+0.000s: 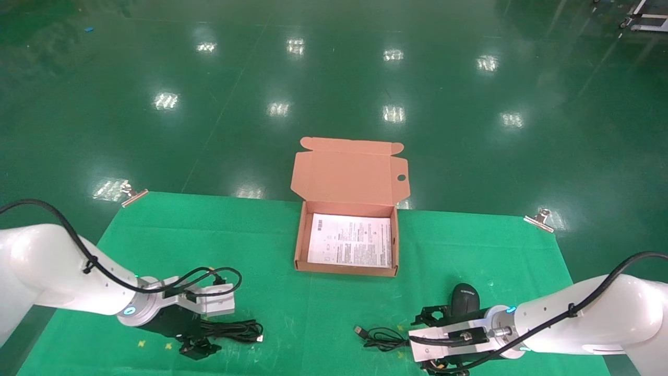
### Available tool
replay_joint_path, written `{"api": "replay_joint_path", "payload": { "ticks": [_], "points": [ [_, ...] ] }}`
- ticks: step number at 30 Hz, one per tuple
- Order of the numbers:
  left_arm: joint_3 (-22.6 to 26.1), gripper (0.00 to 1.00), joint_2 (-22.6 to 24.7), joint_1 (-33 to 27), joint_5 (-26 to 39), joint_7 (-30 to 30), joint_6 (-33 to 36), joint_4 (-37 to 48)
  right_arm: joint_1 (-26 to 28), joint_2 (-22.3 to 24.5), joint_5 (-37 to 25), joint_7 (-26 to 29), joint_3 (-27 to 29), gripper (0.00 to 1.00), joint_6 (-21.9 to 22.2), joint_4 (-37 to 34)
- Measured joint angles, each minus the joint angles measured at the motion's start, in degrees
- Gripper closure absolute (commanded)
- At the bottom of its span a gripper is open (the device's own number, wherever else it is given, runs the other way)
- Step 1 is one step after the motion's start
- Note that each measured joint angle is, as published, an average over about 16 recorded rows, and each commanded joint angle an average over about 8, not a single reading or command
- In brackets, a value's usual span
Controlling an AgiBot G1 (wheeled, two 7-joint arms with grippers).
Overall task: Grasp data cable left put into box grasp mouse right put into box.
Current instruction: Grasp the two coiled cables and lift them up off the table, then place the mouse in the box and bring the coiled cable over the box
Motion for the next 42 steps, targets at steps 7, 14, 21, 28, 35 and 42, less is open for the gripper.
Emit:
{"api": "replay_joint_path", "payload": {
  "ticks": [7, 14, 21, 28, 35, 42],
  "points": [
    [0.0, 1.00, -0.1, 0.0, 0.0, -0.1, 0.1, -0.3, 0.0, 0.1, 0.0, 0.1, 0.0, 1.00, -0.1, 0.2],
    [0.1, 1.00, -0.1, 0.0, 0.0, -0.1, 0.2, -0.5, -0.1, 0.1, -0.1, 0.1, 0.0, 1.00, -0.1, 0.4],
    [0.1, 1.00, -0.1, 0.1, 0.1, -0.2, 0.3, -0.6, -0.1, 0.1, -0.1, 0.1, 0.0, 1.00, -0.1, 0.4],
    [-0.2, 1.00, -1.0, -0.3, -0.3, 0.4, 0.7, -1.4, 0.4, 1.1, 0.9, 1.3, 0.9, 1.00, -0.3, 0.9],
    [-1.0, 1.00, -4.3, -2.1, -0.5, 0.5, 1.2, -6.2, 2.5, 5.0, 3.2, 6.3, 4.0, 1.00, -0.3, 4.5],
    [-2.4, 1.00, -8.1, -5.0, 1.1, -1.9, -0.2, -15.9, 7.0, 8.7, 4.7, 13.3, 8.2, 1.00, 1.7, 10.2]
  ]
}}
